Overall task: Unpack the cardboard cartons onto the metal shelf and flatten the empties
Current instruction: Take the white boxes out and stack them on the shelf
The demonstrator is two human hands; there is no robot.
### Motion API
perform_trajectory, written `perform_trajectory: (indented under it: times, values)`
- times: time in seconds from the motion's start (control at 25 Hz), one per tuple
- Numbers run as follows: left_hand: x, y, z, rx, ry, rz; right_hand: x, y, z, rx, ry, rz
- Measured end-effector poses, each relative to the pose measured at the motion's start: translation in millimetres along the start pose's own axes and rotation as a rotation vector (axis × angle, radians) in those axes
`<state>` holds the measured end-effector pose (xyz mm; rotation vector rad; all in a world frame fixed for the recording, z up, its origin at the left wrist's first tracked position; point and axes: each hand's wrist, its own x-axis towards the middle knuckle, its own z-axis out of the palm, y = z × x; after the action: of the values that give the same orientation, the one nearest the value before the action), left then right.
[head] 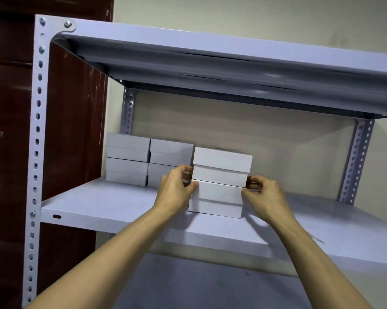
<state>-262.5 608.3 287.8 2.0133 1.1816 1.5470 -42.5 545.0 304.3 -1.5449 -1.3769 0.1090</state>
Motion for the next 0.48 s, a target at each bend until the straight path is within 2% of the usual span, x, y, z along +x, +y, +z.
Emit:
perform_trajectory:
  times: [0.24, 0.48]
  values:
    - [36.4, -15.8, 11.5, 0.152, 0.053, -0.114, 36.6, 8.9, 16.7, -0.028, 0.027, 0.070]
    - [58.1, -24.4, 24.8, 0.213, 0.093, -0.172, 59.4, 8.7, 32.2, -0.080, 0.056, 0.051]
